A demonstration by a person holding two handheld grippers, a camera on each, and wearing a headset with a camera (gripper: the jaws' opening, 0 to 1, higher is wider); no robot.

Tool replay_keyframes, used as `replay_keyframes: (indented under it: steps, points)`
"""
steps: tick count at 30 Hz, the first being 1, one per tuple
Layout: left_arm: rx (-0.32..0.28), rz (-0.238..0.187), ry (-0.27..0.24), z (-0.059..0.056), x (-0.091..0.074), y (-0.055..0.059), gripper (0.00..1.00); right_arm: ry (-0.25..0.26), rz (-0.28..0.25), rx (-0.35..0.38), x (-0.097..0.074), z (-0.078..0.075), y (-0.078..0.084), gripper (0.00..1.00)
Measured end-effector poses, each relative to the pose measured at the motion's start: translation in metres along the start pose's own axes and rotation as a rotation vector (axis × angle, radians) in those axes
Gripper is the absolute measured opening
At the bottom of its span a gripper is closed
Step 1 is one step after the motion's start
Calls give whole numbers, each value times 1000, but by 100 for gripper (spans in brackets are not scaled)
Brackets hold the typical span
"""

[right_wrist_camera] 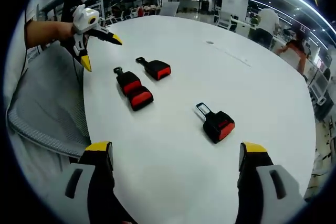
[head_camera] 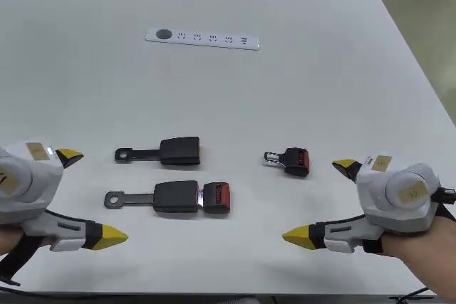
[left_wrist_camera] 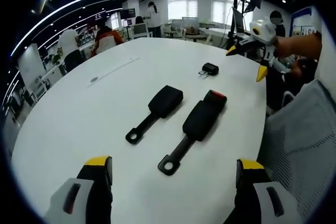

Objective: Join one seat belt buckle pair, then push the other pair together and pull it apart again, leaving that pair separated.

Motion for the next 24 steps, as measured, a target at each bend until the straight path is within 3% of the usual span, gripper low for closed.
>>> replay_keyframes:
  steps: [7, 17, 24]
  points:
    - [-34, 4, -16, 1, -5, 9, 100, 22, -14, 1, -2, 4, 0, 100]
    - [-76, -12, -24, -2, -10, 8, 100, 50, -50, 21, -11, 6, -3, 100]
    - [-94, -11, -37, -3, -13, 8, 100, 57, -68, 32, -9, 3, -5, 100]
Point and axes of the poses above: the centre of the closed fingertips' face, and the gripper's own axes: x roughly forward along the fingers, z roughly to its left, y roughly out of its underside, the point moved 2 cm from there along -x, roughly backward along the fingers, and after that the axes turned 14 degrees about -y, right-handed, at the moved point
